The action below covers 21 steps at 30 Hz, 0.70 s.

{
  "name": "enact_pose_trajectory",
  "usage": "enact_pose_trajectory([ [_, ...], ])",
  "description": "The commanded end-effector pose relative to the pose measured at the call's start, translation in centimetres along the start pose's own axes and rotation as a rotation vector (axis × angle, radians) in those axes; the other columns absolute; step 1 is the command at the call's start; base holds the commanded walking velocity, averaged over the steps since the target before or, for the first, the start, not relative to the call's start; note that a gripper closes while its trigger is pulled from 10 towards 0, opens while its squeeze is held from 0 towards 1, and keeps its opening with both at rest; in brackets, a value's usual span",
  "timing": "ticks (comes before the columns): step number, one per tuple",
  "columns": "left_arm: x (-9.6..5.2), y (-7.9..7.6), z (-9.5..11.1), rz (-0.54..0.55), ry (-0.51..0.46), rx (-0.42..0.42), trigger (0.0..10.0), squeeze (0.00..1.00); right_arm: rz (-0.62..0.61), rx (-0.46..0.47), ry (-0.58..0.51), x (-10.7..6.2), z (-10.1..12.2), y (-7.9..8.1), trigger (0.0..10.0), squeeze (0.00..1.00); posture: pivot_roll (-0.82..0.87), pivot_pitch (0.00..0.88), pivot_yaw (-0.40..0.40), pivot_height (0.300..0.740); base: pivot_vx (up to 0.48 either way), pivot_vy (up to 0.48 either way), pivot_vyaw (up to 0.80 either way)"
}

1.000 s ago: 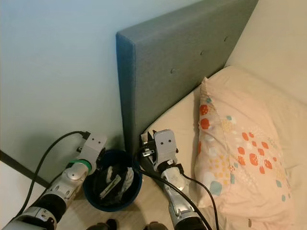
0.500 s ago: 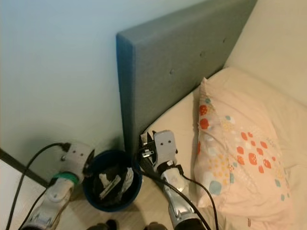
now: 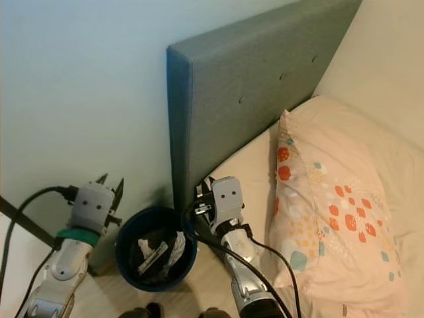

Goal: Clean up the room

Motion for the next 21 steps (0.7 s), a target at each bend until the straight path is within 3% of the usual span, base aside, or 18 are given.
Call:
enact_pose_trajectory([
  [1,-0.68,-0.36,-0.81,-0.021,0.046,0.006,10.0,0.00,-0.013,0.013,0.012,-0.50,-0.42,-0.25,10.0,0.00,-0.02,0.073,-0.018,0.740,-0.337,0.000,0.00],
  [10,-1.26,0.27,-0.99,-0.018,0.082,0.014,10.0,0.00,-0.019,0.012,0.021,-1.37,-0.59,-0.74,10.0,0.00,-0.02,0.074,-0.013,0.740,-0.373,0.000,0.00],
  [21,-1.30,0.33,-0.78,-0.021,0.099,0.016,10.0,0.00,-0.017,0.013,0.020,-1.17,-0.53,-0.46,10.0,0.00,-0.02,0.077,-0.013,0.740,-0.422,0.000,0.00],
])
Point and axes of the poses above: a point about 5 cm out from each wrist's last joint towards the gripper, its own x axis pointing out of the wrist towards the gripper, its own z axis along the axis of the wrist's last joint, y = z × x, the point moved 3 cm from there along x, pointing out of the wrist towards the gripper, and after that the axes turned 15 degrees about x, right-handed, at the moved point
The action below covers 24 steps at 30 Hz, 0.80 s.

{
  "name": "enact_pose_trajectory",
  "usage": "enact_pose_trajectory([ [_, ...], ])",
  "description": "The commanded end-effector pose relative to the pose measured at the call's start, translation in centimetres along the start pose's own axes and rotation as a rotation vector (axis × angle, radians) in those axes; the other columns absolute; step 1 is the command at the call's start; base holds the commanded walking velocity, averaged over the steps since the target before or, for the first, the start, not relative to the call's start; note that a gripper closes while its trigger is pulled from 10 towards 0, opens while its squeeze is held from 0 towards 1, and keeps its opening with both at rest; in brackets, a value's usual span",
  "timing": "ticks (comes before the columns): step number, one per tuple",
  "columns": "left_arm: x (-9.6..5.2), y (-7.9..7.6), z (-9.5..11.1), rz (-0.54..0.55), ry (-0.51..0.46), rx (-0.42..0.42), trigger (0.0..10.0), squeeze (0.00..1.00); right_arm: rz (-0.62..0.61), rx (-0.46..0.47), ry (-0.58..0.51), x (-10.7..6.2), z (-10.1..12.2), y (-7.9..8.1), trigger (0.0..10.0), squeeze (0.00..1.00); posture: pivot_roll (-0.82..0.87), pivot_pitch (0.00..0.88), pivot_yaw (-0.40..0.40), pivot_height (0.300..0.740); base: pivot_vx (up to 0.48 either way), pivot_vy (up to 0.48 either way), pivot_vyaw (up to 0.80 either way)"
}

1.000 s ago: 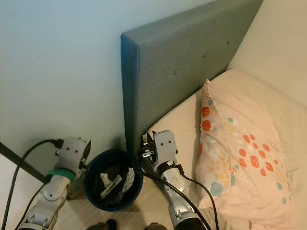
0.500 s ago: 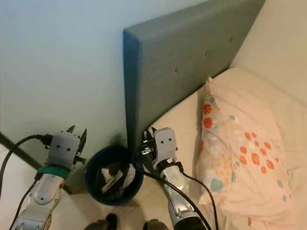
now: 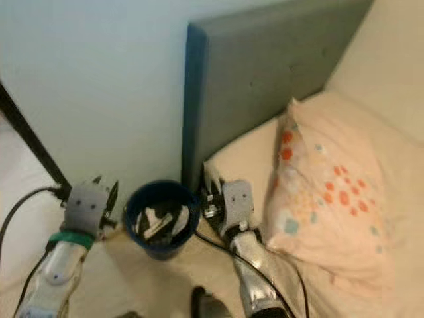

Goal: Clean up the room

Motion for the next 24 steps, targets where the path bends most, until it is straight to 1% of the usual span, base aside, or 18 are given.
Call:
enact_pose_trajectory([
  [1,-0.34,-0.35,-0.38,-0.013,0.024,0.003,10.0,0.00,-0.005,0.001,0.018,-0.16,-0.34,-0.13,10.0,0.00,-0.02,0.077,-0.013,0.740,-0.420,0.000,0.00],
  [24,-0.33,-0.44,-0.18,-0.023,0.037,0.003,10.0,0.00,0.000,0.001,0.022,-0.12,-0.33,-0.01,10.0,0.00,-0.02,0.081,-0.013,0.740,-0.418,0.000,0.00],
])
Point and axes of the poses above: a point about 5 cm out from each wrist's last joint towards the gripper, its own x axis pointing out of the wrist towards the gripper, its own z axis along the axis of the wrist's last joint, y = z × x, the point moved 3 cm from there along x, pointing out of the wrist towards the gripper, and after that the axes turned 15 degrees about x, right-handed, at the moved point
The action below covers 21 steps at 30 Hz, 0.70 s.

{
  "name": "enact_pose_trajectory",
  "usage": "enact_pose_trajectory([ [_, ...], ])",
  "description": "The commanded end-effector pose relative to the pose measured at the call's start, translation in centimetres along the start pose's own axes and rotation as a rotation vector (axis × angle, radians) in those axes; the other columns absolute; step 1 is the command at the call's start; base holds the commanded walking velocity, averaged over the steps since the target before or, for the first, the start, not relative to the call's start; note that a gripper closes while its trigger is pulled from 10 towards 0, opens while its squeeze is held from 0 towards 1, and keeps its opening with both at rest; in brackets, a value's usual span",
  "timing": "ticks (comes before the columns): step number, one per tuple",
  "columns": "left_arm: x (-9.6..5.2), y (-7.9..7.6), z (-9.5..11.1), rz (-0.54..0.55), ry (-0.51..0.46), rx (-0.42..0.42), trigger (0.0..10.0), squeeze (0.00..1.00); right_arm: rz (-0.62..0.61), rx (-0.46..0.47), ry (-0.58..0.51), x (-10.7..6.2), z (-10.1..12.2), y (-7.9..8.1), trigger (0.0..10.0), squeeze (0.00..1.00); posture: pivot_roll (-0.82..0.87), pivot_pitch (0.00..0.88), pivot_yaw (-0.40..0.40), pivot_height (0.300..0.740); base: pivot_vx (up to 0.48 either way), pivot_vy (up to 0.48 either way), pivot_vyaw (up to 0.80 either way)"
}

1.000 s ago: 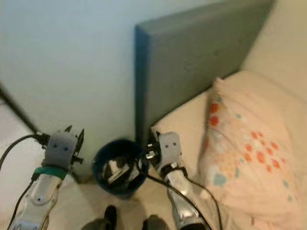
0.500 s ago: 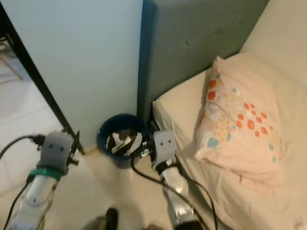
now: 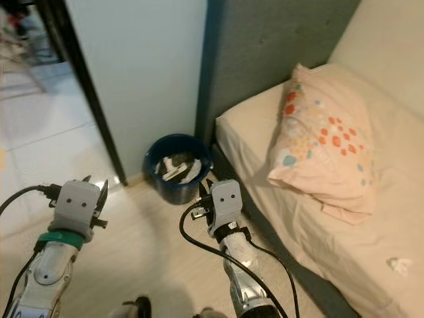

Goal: Clean up the room

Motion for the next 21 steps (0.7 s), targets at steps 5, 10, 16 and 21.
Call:
enact_pose_trajectory([
  [5,-0.18,-0.75,-0.16,-0.034,0.015,-0.004,10.0,0.00,-0.027,0.009,0.023,-0.49,-0.54,-0.59,10.0,0.00,-0.02,0.080,-0.012,0.740,-0.301,0.000,-0.12],
  [10,-0.18,-1.00,-0.19,-0.053,0.020,-0.019,10.0,0.00,-0.029,0.013,0.027,-0.51,-0.60,-0.63,10.0,0.00,-0.02,0.079,-0.013,0.740,0.000,0.000,-0.67],
  [16,-0.24,-1.39,-0.24,-0.080,0.030,-0.052,10.0,0.00,-0.031,0.014,0.027,-0.42,-0.56,-0.70,10.0,0.00,-0.02,0.077,-0.013,0.740,0.000,0.000,-0.80],
  [21,-0.25,-1.55,-0.13,-0.089,0.028,-0.065,10.0,0.00,-0.030,0.014,0.026,-0.34,-0.52,-0.69,10.0,0.00,-0.02,0.073,-0.012,0.740,0.000,0.000,-0.80],
])
Point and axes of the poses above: a point about 5 cm out from each wrist's last joint towards the gripper, its own x axis pointing out of the wrist towards the gripper, its own z axis along the axis of the wrist's last joint, y = z × x, the point moved 3 cm from there along x, pointing out of the wrist towards the gripper, and after that the axes turned 15 degrees about x, right-handed, at the moved point
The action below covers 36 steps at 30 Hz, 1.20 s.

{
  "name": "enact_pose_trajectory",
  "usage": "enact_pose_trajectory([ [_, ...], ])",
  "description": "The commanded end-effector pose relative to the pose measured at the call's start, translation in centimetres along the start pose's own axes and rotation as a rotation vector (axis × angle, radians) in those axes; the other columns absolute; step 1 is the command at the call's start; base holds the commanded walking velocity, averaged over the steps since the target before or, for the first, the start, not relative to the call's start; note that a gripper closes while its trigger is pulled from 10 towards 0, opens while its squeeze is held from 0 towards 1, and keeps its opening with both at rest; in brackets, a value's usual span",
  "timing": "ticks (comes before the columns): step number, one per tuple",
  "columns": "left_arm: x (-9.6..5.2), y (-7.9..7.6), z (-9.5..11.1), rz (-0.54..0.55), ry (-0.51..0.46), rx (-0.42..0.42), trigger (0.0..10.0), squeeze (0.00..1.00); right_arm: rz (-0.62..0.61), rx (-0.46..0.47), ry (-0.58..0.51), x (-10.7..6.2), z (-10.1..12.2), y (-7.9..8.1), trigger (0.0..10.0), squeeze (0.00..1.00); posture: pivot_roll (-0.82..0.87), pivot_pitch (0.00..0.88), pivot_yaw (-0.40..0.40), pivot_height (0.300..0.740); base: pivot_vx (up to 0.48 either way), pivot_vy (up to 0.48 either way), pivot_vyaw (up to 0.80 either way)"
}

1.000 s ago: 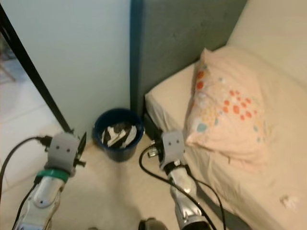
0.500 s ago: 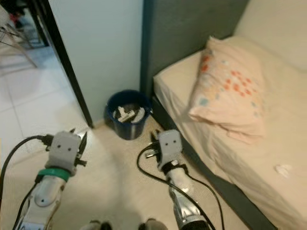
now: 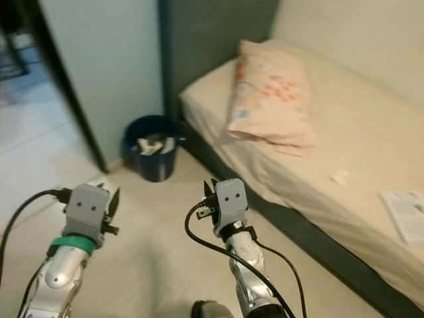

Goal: Clean up the room

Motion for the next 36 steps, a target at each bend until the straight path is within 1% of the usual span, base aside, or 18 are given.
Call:
enact_pose_trajectory([
  [1,-0.16,-0.24,-0.29,-0.015,0.015,-0.007,10.0,0.00,-0.011,0.013,0.027,-0.28,-0.63,-0.10,10.0,0.00,-0.02,0.073,-0.012,0.740,0.000,0.000,-0.80],
  [14,-0.10,-0.30,-0.34,-0.025,0.016,-0.013,10.0,0.00,-0.010,0.013,0.027,-0.30,-0.62,-0.09,10.0,0.00,-0.02,0.073,-0.009,0.740,0.000,0.000,-0.80],
  [18,-0.04,-0.58,-0.43,-0.046,0.015,-0.033,10.0,0.00,-0.014,0.015,0.026,-0.31,-0.59,-0.17,10.0,0.00,-0.03,0.074,-0.009,0.740,0.000,0.000,-0.80],
  [24,0.04,-0.68,-0.41,-0.055,0.011,-0.029,10.0,0.00,-0.015,0.015,0.026,-0.33,-0.58,-0.18,10.0,0.00,-0.03,0.074,-0.009,0.740,0.000,0.000,-0.80],
  [36,0.74,-0.75,0.45,-0.054,-0.021,-0.023,10.0,0.00,-0.021,0.017,0.021,-0.31,-0.48,-0.24,10.0,0.00,-0.03,0.075,-0.006,0.740,0.000,0.000,-0.80],
])
Point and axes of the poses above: a point about 5 cm out from each wrist's last joint towards the gripper, its own x axis pointing out of the wrist towards the gripper, its own z axis along the axis of the wrist's last joint, y = z × x, the point moved 3 cm from there along x, pointing out of the wrist towards the gripper, and after that the axes turned 15 degrees about x, right-handed, at the moved point
